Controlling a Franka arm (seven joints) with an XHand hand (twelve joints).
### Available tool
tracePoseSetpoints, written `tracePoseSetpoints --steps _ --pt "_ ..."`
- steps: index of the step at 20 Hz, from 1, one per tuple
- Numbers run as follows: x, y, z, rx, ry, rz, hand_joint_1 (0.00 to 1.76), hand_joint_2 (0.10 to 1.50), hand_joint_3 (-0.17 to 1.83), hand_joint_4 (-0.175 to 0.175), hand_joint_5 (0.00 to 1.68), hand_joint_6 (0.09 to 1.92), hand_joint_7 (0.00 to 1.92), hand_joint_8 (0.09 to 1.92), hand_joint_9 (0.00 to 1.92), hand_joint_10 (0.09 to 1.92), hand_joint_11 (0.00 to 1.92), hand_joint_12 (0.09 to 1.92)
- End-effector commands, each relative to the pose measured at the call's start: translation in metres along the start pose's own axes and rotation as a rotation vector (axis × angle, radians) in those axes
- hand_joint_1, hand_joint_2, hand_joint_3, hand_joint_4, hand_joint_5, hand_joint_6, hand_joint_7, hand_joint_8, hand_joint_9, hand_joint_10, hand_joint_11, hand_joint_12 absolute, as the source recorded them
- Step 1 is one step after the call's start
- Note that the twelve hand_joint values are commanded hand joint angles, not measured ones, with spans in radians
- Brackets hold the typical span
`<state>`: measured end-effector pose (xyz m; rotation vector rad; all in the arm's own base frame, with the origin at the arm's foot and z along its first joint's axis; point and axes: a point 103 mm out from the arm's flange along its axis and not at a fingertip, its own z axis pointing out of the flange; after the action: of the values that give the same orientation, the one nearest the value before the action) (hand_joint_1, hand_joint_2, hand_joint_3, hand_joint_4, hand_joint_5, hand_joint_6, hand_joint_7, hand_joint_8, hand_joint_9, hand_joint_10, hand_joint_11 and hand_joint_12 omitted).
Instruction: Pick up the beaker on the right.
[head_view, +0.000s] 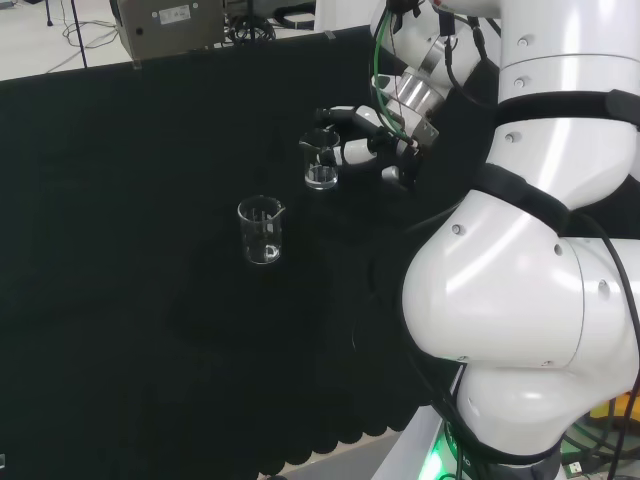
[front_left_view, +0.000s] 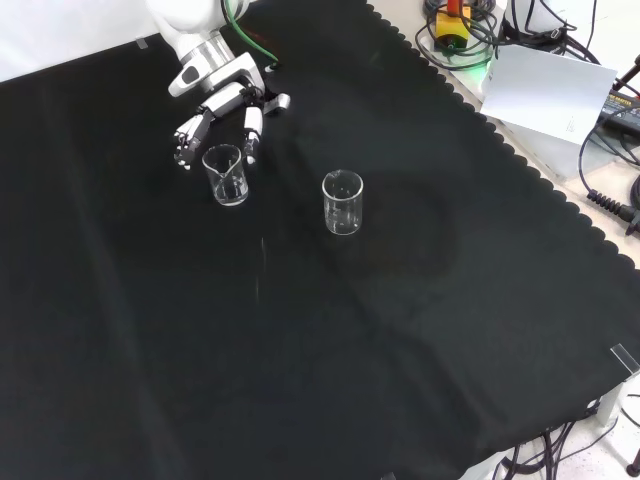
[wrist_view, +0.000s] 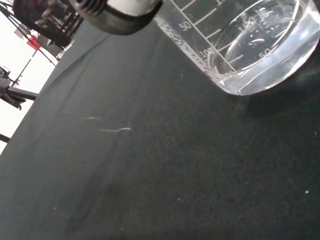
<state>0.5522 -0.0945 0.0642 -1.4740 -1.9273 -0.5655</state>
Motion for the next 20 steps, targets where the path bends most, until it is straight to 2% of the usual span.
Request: tracePoseSetpoints --steps 1,6,11,15,20 --pt "0.010 0.011 0.020 0.015 0.003 0.014 0.97 0.87 -0.17 -0.027 0.45 0.09 0.22 0.64 0.38 0.65 0.06 1.40" --pt "-0.002 0.006 0.013 0.004 0.051 -0.002 0.98 0.87 -0.17 -0.028 0.44 0.09 0.22 0.64 0.39 0.64 0.06 1.40" --pt "-0.015 0.003 0.007 -0.004 0.071 0.014 0.98 0.87 -0.17 -0.028 0.44 0.09 0.22 0.64 0.38 0.64 0.06 1.39" --pt "-0.014 0.001 0.005 -0.038 0.088 0.018 0.98 0.87 -0.17 -0.027 0.44 0.09 0.22 0.64 0.38 0.64 0.06 1.39" --pt "-0.008 0.003 0.009 -0.025 0.085 -0.002 0.97 0.87 -0.17 -0.027 0.44 0.09 0.22 0.64 0.38 0.63 0.07 1.39"
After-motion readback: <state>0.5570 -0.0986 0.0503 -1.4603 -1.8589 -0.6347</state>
